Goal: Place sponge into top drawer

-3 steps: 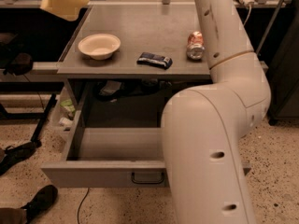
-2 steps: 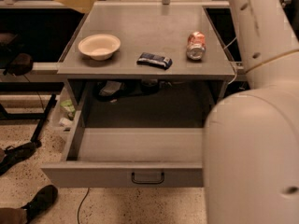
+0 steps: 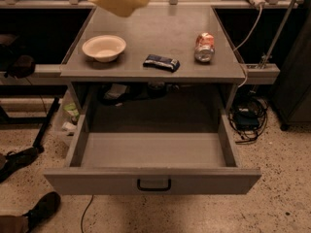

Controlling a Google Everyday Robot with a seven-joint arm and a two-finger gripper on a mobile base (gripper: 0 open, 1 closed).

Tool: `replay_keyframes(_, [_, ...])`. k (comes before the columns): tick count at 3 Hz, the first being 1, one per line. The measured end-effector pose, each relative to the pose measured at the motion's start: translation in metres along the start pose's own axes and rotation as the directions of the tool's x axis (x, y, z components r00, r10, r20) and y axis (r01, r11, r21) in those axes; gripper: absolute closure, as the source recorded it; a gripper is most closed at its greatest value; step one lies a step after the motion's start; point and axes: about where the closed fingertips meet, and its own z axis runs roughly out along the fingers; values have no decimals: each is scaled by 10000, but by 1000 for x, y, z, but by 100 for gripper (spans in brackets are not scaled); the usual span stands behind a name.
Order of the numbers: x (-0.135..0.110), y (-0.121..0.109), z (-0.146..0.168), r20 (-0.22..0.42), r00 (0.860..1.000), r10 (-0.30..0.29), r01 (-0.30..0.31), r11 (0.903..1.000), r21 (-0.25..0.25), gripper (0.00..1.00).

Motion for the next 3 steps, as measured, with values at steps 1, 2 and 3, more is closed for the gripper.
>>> replay_keyframes(1, [56, 20, -26, -988, 9889, 1107, -994, 9886, 1131, 100])
replay_keyframes(2, [85, 34, -17, -1235, 9778, 1693, -1587, 9831, 912, 100])
replay_keyframes(3, [85, 34, -17, -1235, 9778, 1691, -1585, 9832, 907, 100])
